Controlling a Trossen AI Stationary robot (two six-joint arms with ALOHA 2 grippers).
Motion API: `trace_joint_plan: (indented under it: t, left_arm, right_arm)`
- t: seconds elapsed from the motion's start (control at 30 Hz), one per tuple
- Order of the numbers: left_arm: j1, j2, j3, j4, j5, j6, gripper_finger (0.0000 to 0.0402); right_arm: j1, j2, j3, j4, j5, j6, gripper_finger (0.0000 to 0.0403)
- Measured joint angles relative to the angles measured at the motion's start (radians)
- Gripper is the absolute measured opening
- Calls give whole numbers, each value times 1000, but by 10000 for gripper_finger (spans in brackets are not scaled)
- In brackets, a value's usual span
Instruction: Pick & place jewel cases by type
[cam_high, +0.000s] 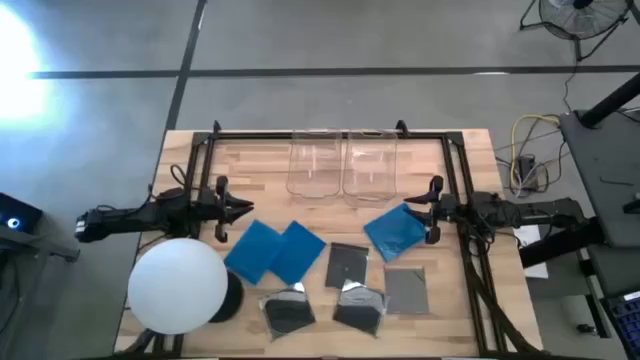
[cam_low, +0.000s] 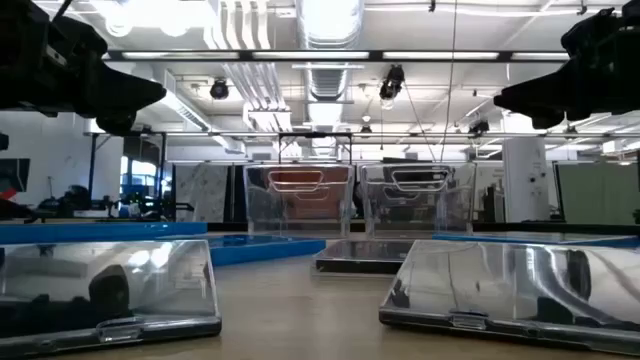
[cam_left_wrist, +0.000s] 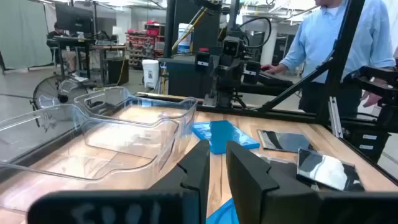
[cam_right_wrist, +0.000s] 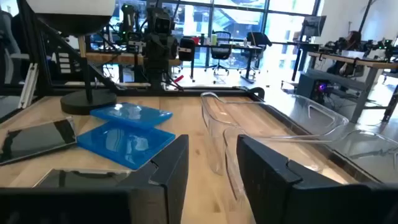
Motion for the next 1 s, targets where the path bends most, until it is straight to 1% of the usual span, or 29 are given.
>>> trace_joint_plan:
  t: [0.2, 0.53, 0.87, 1.0]
  left_arm:
    - [0, 0, 0, 0, 0, 0, 37]
    - [0, 0, 0, 0, 0, 0, 37]
    - [0, 0, 0, 0, 0, 0, 37]
    - [0, 0, 0, 0, 0, 0, 37]
  right_arm:
    - [0, 0, 0, 0, 0, 0, 123]
    - [0, 0, 0, 0, 0, 0, 135]
    - [0, 0, 0, 0, 0, 0, 123]
    - [0, 0, 0, 0, 0, 0, 125]
